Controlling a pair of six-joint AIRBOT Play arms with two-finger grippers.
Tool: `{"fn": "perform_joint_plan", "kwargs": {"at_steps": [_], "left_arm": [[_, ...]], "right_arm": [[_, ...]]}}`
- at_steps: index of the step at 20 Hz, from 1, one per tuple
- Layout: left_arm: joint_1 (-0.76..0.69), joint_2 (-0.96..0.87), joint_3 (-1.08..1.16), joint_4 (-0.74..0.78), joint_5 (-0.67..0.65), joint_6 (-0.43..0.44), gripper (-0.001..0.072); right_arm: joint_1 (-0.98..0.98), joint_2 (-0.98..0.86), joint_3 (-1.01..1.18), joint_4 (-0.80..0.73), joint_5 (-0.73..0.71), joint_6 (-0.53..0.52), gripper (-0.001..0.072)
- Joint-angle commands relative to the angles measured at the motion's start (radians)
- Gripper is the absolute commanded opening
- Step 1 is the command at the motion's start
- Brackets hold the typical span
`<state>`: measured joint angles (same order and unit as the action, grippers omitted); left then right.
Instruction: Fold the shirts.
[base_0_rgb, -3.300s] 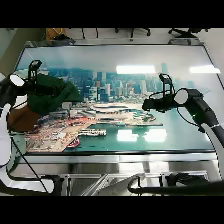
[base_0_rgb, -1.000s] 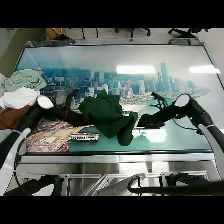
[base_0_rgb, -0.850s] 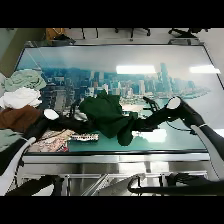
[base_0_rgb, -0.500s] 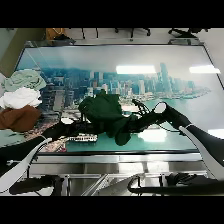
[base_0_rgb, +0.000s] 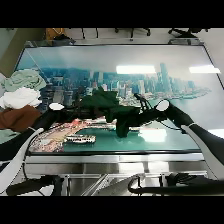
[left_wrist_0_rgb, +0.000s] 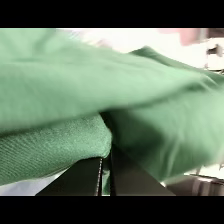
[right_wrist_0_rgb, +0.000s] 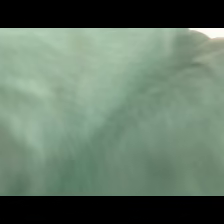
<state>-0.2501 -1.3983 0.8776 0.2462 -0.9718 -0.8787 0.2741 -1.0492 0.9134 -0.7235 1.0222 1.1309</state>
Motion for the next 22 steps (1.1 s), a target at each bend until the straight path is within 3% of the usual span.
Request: {"fn": "perform_joint_plan", "kwargs": {"at_steps": [1,6,10,13,16,20,22], "left_arm": [[0.113,0.169,0.017,-0.002,-0.159,-0.033,0.0007],[0.192,0.47,0.218,-0.004,-0.21,-0.156,0.0007],[0.192,0.641,0.462,0.0,-0.2,-0.231,0.0008],[0.192,0.713,0.551,0.137,-0.195,-0.312,0.0011],[0.192,0.737,0.526,0.312,-0.235,-0.408,0.0012],[0.16,0.672,0.298,0.311,-0.243,-0.404,0.0013],[0.106,0.583,0.168,0.313,-0.218,-0.36,0.0013]], "right_arm": [[-0.119,0.101,0.084,0.002,0.127,-0.01,0.0019],[-0.335,0.352,0.359,-0.002,0.182,-0.114,0.0019],[-0.366,0.513,0.555,-0.006,0.117,-0.187,0.002],[-0.366,0.581,0.612,-0.041,0.066,-0.208,0.002],[-0.366,0.562,0.608,-0.04,0.134,-0.207,0.002],[-0.365,0.427,0.492,0.046,0.266,-0.201,0.002],[-0.363,0.348,0.367,0.081,0.269,-0.204,0.002]]}}
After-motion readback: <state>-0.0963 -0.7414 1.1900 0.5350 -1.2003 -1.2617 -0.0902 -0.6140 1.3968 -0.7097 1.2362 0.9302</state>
